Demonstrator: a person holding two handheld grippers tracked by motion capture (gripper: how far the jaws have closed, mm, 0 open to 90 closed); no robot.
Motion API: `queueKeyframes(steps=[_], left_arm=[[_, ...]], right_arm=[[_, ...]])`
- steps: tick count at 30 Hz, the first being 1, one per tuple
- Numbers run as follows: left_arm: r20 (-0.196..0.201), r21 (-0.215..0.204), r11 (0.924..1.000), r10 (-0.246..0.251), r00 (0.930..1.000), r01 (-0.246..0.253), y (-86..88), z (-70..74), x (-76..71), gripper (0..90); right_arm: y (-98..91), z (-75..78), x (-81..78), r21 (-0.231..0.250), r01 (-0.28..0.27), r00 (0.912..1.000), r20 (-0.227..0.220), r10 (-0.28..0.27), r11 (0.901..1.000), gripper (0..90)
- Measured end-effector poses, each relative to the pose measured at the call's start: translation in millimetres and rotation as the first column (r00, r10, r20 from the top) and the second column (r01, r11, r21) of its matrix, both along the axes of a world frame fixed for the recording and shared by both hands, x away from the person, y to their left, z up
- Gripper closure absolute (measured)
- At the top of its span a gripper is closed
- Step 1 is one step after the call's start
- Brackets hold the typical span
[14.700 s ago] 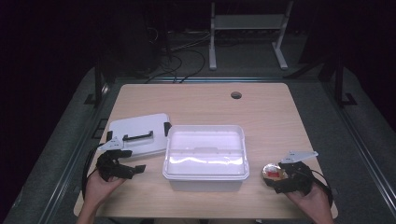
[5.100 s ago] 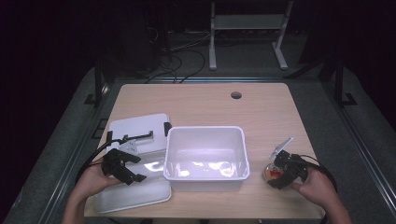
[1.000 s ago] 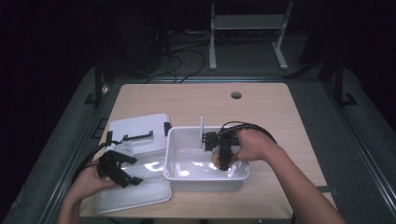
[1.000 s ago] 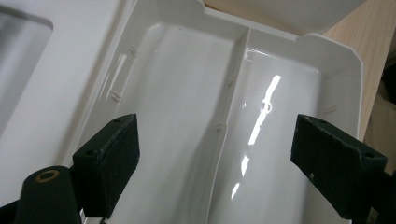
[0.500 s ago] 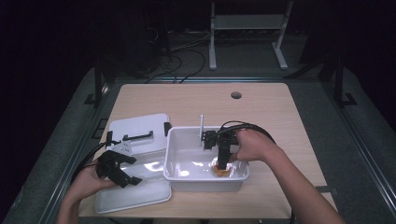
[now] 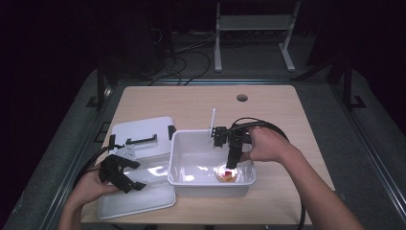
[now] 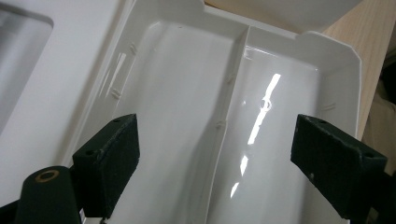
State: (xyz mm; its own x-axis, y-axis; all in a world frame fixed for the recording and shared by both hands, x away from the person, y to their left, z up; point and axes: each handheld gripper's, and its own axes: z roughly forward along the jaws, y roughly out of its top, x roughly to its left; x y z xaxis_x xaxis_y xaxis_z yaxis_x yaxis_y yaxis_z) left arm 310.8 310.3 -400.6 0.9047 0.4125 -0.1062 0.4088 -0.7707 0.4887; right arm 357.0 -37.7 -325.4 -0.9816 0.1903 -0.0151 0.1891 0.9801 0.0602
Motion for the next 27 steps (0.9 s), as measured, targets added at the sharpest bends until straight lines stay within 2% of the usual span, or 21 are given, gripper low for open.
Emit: queueKeyframes(steps=[4,10,16,22,27], left_arm=[[0.000,-0.001,1.0000,0.001,1.0000,-0.001,0.1,0.1,-0.3,15.2],[-0.006,0.003,1.0000,0.004,1.0000,-0.004,0.1,-1.1,0.7,15.1],[-0.005,0.008,1.0000,0.000,1.0000,0.000,-0.3,-0.9,0.7,15.1],[-0.008,0.007,0.9999,0.010,0.9999,-0.010,0.6,-0.3,0.6,14.8],[-0.008,0.004,0.9999,0.011,0.9999,-0.011,2.2,-0.1,0.5,14.8]], right_arm=[[-8.9,11.0,-3.1,0.000,0.015,0.9997,0.019,-0.015,0.9999,19.8],[-31.8,28.0,-6.7,0.046,0.053,0.9976,0.041,-0.055,0.9975,19.9],[-57.3,33.0,-10.4,0.061,0.098,0.9931,0.059,-0.102,0.9933,19.8],[-86.6,33.2,-15.3,0.119,0.158,0.9846,0.057,-0.165,0.9803,19.6],[-116.5,27.8,-21.4,0.161,0.217,0.9724,0.051,-0.228,0.9629,19.7]])
